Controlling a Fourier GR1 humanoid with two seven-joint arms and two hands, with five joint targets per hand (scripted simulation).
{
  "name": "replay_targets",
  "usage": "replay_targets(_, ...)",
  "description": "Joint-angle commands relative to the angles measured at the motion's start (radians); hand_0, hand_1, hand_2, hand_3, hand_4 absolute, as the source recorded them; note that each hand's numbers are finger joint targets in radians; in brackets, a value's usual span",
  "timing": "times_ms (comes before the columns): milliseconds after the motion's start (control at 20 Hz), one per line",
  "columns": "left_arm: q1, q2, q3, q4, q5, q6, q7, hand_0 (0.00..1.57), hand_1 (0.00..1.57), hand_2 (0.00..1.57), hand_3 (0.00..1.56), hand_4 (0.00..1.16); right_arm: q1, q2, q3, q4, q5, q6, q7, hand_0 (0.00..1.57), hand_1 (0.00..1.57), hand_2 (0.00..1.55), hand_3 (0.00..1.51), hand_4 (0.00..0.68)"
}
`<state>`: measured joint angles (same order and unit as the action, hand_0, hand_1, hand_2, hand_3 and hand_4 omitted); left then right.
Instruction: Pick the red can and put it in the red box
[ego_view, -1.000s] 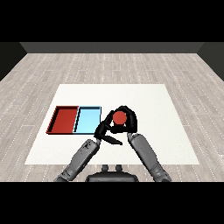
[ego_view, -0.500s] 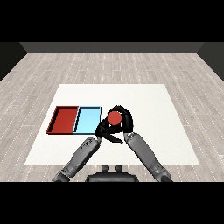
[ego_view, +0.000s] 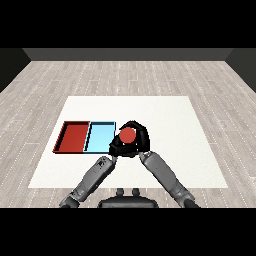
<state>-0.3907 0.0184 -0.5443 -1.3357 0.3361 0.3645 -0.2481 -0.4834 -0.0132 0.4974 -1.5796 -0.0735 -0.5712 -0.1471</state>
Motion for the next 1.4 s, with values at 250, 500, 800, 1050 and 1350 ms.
replay_targets(250, -0.023, -0.018, 0.016, 0.052, 0.005, 0.111, 0.027, 1.57, 1.57, 1.57, 1.5, 1.13, 0.036, 0.013, 0.082, -0.061, 0.003, -0.061, 0.015, 1.57, 1.57, 1.47, 1.4, 0.624)
replay_targets(500, 0.041, -0.018, -0.063, -0.026, -0.035, 0.158, 0.042, 1.57, 1.57, 1.57, 1.5, 1.12, 0.025, 0.013, 0.023, -0.071, 0.009, -0.007, 0.04, 1.57, 1.57, 1.47, 1.4, 0.63)
replay_targets(800, 0.026, -0.018, -0.011, 0.054, 0.023, 0.128, -0.055, 1.57, 1.57, 1.57, 1.49, 1.13, -0.057, 0.013, -0.017, 0.053, -0.075, -0.015, -0.033, 1.54, 1.54, 1.45, 1.38, 0.538)
replay_targets(1050, -0.015, -0.018, -0.004, 0.02, -0.002, 0.165, 0.009, 1.57, 1.57, 1.57, 1.5, 1.13, 0.009, -0.012, 0.028, 0.018, 0.059, 0.037, 0.093, 0.0, 0.0, 0.0, 0.0, 0.0)
replay_targets(1350, -0.046, -0.018, -0.017, 0.02, -0.013, 0.197, 0.028, 1.57, 1.57, 1.57, 1.5, 1.13, 0.047, -0.004, -0.016, -0.05, 0.132, 0.072, 0.14, 0.0, 0.0, 0.0, 0.0, 0.0)
